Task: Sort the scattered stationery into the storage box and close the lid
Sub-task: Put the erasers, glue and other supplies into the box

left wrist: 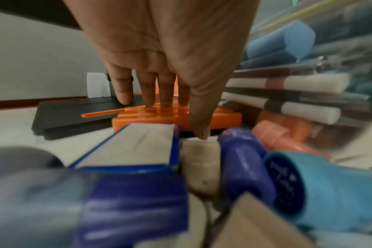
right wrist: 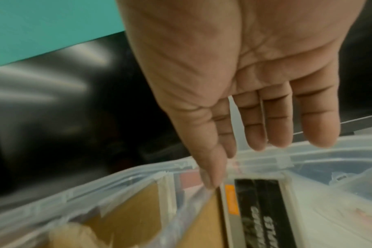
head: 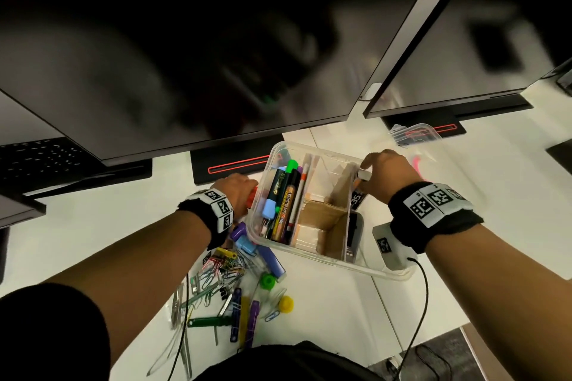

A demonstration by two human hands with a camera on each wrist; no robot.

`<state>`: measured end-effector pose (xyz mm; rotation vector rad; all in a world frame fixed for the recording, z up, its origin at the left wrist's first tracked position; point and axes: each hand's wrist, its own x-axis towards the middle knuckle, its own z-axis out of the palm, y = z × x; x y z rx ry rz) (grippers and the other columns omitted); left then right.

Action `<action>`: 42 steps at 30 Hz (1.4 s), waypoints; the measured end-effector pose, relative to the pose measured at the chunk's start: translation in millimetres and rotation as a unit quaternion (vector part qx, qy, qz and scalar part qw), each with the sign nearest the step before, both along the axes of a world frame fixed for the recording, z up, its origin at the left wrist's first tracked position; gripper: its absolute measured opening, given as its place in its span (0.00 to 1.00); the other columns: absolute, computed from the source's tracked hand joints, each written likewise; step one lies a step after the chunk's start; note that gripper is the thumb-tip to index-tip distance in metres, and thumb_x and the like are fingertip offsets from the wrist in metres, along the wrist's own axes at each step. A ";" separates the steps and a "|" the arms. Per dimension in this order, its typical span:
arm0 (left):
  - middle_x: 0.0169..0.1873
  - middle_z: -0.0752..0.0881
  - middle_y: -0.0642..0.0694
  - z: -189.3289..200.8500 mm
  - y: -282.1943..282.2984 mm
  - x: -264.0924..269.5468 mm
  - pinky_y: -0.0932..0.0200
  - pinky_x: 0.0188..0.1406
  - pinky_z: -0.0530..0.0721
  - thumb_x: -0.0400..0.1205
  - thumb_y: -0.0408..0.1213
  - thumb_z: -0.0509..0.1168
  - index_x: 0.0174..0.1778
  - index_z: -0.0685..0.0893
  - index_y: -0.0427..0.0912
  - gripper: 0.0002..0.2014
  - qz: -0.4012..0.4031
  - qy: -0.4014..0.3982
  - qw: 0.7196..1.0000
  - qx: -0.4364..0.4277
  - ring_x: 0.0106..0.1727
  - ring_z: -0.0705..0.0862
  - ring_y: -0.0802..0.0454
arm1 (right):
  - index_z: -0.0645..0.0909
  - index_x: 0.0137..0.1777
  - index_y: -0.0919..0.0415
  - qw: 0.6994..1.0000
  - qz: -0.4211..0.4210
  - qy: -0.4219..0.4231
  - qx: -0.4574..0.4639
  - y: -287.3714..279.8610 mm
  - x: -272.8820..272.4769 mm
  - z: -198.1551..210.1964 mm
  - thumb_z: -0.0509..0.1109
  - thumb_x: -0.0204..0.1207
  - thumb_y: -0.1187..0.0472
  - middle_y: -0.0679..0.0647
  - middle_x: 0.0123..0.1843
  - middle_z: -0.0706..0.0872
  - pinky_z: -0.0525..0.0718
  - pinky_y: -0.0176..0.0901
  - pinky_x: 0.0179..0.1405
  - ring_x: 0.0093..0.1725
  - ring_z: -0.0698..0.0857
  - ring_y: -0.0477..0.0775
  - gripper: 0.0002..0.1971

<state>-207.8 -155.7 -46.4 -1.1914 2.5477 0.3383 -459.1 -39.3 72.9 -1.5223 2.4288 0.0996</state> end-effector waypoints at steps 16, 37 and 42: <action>0.63 0.76 0.43 84.6 13.5 24.4 0.52 0.67 0.76 0.70 0.44 0.74 0.70 0.74 0.47 0.31 0.148 0.279 0.948 -0.027 0.63 0.78 0.44 | 0.84 0.55 0.60 0.946 0.004 -0.306 -0.105 8.5 58.9 36.4 0.71 0.76 0.52 0.55 0.51 0.86 0.83 0.45 0.47 0.49 0.84 0.55 0.14; 0.83 0.57 0.54 69.2 69.2 13.1 0.58 0.78 0.63 0.86 0.45 0.53 0.82 0.57 0.50 0.26 0.054 0.186 0.981 0.003 0.81 0.63 0.52 | 0.85 0.41 0.66 0.994 -0.015 -0.009 0.106 28.8 -24.1 69.3 0.71 0.73 0.54 0.58 0.30 0.86 0.82 0.43 0.33 0.27 0.80 0.54 0.13; 0.83 0.53 0.55 68.8 70.9 13.3 0.61 0.77 0.62 0.87 0.44 0.49 0.82 0.54 0.49 0.26 0.054 0.182 0.982 0.003 0.82 0.61 0.55 | 0.80 0.30 0.61 0.984 -0.055 -0.019 0.168 11.6 -28.7 17.6 0.82 0.60 0.46 0.54 0.30 0.87 0.85 0.44 0.45 0.39 0.87 0.58 0.20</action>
